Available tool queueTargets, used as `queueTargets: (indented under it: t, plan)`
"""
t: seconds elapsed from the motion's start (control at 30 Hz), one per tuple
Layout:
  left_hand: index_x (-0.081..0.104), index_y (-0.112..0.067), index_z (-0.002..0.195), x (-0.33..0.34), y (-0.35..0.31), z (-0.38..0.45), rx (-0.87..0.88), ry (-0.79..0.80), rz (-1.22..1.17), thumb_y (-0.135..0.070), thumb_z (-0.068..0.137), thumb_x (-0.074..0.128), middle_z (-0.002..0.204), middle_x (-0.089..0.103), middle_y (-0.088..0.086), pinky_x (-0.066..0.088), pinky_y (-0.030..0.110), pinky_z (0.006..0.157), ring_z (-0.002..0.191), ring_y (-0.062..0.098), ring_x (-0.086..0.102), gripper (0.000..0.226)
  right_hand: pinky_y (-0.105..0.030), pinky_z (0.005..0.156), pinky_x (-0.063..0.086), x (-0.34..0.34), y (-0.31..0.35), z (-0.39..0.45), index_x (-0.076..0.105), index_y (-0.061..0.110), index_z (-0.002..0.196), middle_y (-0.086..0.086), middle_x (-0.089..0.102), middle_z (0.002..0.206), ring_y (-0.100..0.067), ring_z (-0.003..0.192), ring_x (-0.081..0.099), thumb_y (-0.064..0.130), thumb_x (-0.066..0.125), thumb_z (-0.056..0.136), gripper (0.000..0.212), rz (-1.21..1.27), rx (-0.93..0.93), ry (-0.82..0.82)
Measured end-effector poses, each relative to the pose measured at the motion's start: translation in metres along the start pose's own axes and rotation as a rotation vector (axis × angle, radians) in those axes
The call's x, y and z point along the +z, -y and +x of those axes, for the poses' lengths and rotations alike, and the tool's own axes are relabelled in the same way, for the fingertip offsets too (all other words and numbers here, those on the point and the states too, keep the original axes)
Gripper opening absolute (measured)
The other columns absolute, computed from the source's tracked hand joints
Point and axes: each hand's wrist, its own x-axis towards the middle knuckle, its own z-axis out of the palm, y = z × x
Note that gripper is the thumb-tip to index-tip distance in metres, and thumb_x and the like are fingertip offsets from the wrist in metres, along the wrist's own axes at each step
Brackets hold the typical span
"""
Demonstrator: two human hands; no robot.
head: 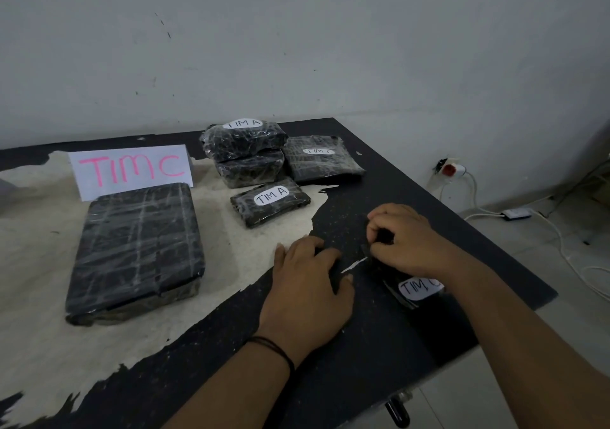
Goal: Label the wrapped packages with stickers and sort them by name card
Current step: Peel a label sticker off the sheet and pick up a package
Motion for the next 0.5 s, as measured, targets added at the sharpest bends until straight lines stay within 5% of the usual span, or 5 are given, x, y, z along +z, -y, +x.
queueTargets:
  t: [0.3, 0.5]
  plan:
    - [0.060, -0.026, 0.115, 0.006, -0.010, 0.028, -0.072, 0.030, -0.105, -0.040, 0.085, 0.058, 0.125, 0.047, -0.009, 0.003, 0.045, 0.117, 0.125, 0.008, 0.036, 0.033, -0.031, 0.105, 0.019, 0.002, -0.008, 0.000, 0.061, 0.027, 0.082, 0.015, 0.041, 0.116, -0.008, 0.122, 0.029, 0.023, 0.062, 0.083, 0.004, -0.019, -0.038, -0.041]
    - [0.068, -0.026, 0.102, 0.018, -0.020, 0.049, -0.076, 0.049, -0.139, -0.036, 0.083, 0.060, 0.123, 0.048, -0.008, -0.005, 0.049, 0.114, 0.124, 0.008, 0.036, 0.023, -0.032, 0.108, 0.019, 0.003, -0.014, -0.003, 0.053, 0.037, 0.079, 0.013, 0.038, 0.130, -0.006, 0.129, 0.025, 0.026, 0.060, 0.088, 0.016, -0.043, -0.065, -0.061]
